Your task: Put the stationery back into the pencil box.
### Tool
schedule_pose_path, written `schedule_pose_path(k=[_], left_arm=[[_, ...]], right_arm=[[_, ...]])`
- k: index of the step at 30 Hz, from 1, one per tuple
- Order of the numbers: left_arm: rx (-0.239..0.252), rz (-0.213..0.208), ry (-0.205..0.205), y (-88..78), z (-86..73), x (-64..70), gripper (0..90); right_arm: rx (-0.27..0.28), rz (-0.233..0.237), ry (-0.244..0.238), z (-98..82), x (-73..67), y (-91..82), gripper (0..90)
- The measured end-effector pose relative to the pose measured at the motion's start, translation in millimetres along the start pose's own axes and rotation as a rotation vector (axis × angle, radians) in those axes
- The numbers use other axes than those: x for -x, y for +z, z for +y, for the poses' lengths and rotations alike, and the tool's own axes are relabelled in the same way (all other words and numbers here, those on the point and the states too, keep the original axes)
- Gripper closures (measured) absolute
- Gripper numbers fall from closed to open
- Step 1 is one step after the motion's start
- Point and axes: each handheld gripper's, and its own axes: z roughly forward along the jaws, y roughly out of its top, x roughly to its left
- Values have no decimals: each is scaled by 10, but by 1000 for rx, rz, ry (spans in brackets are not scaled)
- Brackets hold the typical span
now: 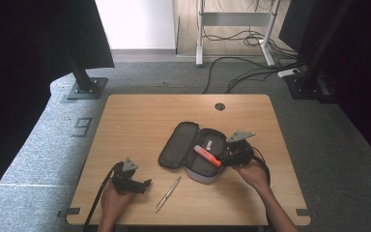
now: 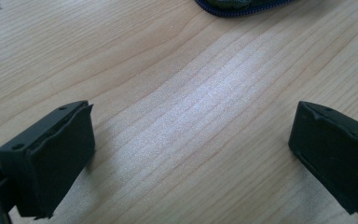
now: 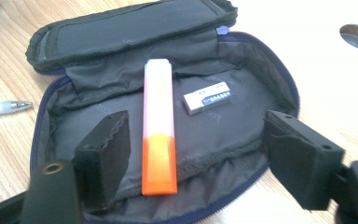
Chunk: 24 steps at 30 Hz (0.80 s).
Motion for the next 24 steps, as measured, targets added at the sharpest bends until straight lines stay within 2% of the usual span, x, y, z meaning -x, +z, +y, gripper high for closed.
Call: schedule_pose_path(k=[6,12,17,24], left_arm=[[-1,-1,1,-1,0,-1,1],[0,0,0,0,0,0,1],[0,0,0,0,0,0,1],[0,0,0,0,0,0,0]], right_arm=[[1,-21,9,-45,33,-84,134],[3,-39,10,-113,54,-168,125],[3,-56,6,-176,63,-234,58],[-11,-74,21,-337,85,-285,18]])
